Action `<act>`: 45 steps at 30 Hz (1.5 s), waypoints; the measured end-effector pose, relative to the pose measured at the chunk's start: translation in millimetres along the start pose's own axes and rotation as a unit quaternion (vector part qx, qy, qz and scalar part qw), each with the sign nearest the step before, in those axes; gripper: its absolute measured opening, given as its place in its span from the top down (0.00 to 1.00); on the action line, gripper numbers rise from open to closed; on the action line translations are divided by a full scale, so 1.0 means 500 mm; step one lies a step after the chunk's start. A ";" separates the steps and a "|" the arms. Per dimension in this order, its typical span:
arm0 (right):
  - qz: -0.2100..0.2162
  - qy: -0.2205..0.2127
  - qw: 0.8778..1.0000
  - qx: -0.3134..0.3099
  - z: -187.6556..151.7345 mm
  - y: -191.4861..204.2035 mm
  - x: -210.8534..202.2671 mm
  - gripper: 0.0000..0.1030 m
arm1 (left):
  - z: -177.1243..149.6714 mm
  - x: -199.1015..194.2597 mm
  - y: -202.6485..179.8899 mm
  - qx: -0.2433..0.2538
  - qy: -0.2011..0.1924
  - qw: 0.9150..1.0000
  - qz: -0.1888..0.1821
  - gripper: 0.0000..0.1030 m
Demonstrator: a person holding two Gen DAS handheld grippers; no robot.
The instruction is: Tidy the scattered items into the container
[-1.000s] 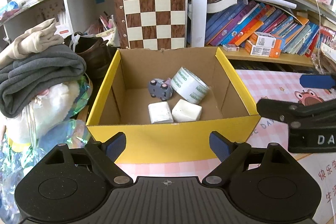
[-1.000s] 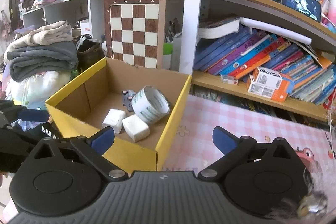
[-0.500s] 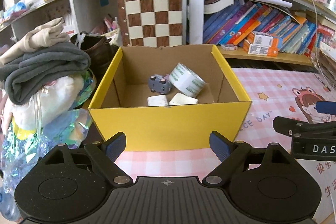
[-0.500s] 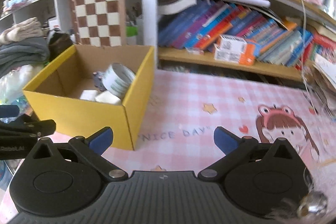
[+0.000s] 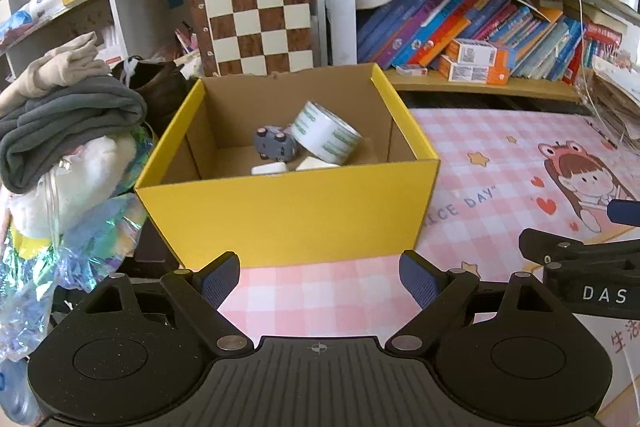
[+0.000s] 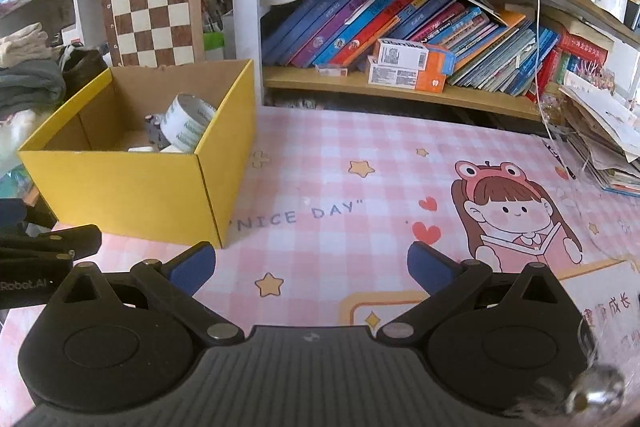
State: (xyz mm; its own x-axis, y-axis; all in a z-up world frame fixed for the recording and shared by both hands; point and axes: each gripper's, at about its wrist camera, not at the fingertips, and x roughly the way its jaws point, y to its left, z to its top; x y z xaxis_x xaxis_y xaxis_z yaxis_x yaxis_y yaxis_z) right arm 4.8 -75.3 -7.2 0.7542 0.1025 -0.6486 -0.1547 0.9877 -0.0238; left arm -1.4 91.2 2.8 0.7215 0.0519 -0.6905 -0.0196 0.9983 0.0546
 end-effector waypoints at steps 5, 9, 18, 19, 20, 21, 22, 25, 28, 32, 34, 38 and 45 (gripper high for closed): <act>-0.006 -0.008 1.000 0.000 0.004 -0.001 -0.005 0.00 | 0.004 0.003 0.000 -0.004 0.001 1.000 0.001 0.13; -0.009 -0.010 1.000 0.001 0.006 -0.001 -0.005 0.00 | 0.006 0.005 0.001 -0.007 0.002 1.000 0.003 0.11; -0.009 -0.008 1.000 0.000 0.008 0.006 -0.002 0.00 | 0.002 0.005 0.007 -0.010 0.003 1.000 0.016 0.04; -0.010 -0.008 1.000 -0.001 0.008 0.007 -0.001 0.00 | 0.002 0.006 0.008 -0.011 0.005 1.000 0.017 0.03; -0.010 -0.008 1.000 -0.002 0.007 0.008 -0.001 0.00 | 0.001 0.007 0.009 -0.011 0.007 1.000 0.018 0.02; -0.010 -0.008 1.000 -0.003 0.007 0.009 -0.001 0.00 | 0.000 0.008 0.010 -0.012 0.009 1.000 0.018 0.02; -0.010 -0.007 1.000 -0.003 0.007 0.010 0.000 0.00 | 0.000 0.009 0.011 -0.012 0.010 1.000 0.018 0.02; -0.012 -0.005 1.000 -0.005 0.005 0.012 0.001 0.00 | -0.002 0.010 0.012 -0.013 0.013 1.000 0.014 0.01; -0.015 -0.005 1.000 -0.006 0.004 0.014 0.002 0.00 | -0.004 0.010 0.012 -0.013 0.014 1.000 0.012 0.01; -0.017 -0.007 1.000 -0.005 0.004 0.014 0.001 0.00 | -0.005 0.008 0.011 -0.012 0.011 1.000 0.012 0.01; -0.017 -0.007 1.000 -0.006 0.004 0.014 0.001 0.00 | -0.004 0.007 0.010 -0.011 0.010 1.000 0.011 0.01; -0.018 -0.007 1.000 -0.007 0.003 0.014 0.000 0.00 | -0.003 0.007 0.009 -0.012 0.009 1.000 0.010 0.00; -0.019 -0.005 1.000 -0.007 0.001 0.018 -0.001 0.00 | -0.004 0.005 0.007 -0.009 0.007 1.000 0.011 0.00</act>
State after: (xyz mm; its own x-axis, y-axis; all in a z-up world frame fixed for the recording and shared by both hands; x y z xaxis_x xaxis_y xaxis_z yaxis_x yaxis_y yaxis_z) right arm 3.5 -66.5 -6.7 0.7659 0.0656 -0.6396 -0.1342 0.9892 -0.0593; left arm -0.9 95.1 -0.2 0.7113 0.0742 -0.6989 -0.0473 0.9972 0.0577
